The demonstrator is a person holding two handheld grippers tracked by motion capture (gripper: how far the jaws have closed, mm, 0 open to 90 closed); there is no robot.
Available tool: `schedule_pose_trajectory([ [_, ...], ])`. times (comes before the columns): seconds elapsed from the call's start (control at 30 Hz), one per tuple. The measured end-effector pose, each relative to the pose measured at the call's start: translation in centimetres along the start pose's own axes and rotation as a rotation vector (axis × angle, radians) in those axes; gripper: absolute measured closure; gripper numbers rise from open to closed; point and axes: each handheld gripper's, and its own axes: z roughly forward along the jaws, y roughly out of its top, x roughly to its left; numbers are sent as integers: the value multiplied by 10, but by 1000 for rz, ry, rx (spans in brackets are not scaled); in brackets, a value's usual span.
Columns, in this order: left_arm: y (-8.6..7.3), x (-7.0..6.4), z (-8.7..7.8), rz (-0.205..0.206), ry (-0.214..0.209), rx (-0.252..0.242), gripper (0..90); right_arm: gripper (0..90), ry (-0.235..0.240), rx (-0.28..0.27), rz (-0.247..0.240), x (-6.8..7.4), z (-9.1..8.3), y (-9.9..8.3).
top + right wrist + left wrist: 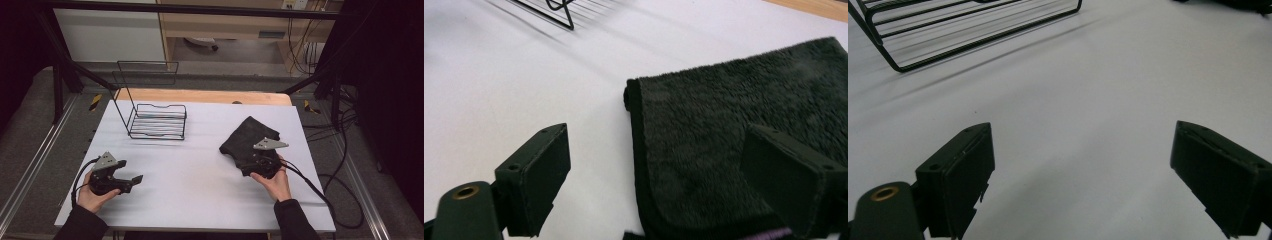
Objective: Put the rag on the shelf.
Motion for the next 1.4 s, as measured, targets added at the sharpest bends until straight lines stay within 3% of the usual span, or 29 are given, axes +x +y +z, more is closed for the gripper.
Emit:
schedule_pose_trajectory([
  [0.37, 0, 0, 1, 2, 0, 3, 110, 243, -20, 61, -78, 6, 30, 13],
  [0.77, 0, 0, 1, 2, -1, 2, 114, 442, -63, 107, -172, 6, 59, 15],
  [1.13, 0, 0, 1, 3, -2, 5, 118, 569, -102, 128, -250, 6, 65, 9],
  [1.4, 0, 0, 1, 3, -3, 5, 120, 726, -103, 134, -299, 5, 67, 8],
])
